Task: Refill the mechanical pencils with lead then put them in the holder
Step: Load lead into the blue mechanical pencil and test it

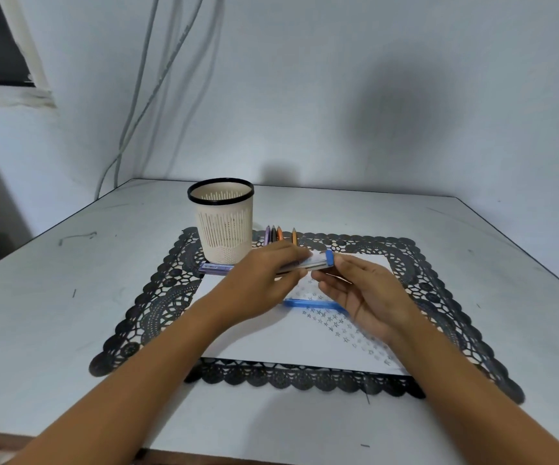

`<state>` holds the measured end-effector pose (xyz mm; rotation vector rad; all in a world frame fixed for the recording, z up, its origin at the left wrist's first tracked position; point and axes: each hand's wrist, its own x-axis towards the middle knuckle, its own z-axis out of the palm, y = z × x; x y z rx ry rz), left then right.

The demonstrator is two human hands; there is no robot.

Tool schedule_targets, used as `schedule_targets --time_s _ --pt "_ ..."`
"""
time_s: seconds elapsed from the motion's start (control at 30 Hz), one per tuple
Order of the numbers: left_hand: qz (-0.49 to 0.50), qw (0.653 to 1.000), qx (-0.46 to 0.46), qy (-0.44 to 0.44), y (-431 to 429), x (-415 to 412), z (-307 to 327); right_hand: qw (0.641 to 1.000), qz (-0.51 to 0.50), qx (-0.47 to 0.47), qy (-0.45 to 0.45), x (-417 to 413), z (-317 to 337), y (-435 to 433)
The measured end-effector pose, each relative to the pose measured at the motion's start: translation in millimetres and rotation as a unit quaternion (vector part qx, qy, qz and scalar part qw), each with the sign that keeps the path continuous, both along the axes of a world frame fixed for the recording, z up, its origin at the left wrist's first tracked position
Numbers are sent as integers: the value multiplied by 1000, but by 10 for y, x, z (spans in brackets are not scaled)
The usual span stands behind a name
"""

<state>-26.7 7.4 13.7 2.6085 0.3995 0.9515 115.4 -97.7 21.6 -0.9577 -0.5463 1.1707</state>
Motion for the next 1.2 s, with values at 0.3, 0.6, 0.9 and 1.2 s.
schedule_targets --time_s 0.3,0.6,0.9,1.2 --pt "-1 1000 11 -17 -17 -39 -73 999 -27 -12 38 -54 -24 29" --pt "20 990 139 17 -2 -89 -62 985 -61 -81 -140 -129 -45 -60" --pt "27 976 215 30 5 -118 -73 986 -32 -123 -108 -170 -44 -99" --pt "29 955 291 53 47 -145 -55 989 -2 -135 -68 -203 -80 -91"
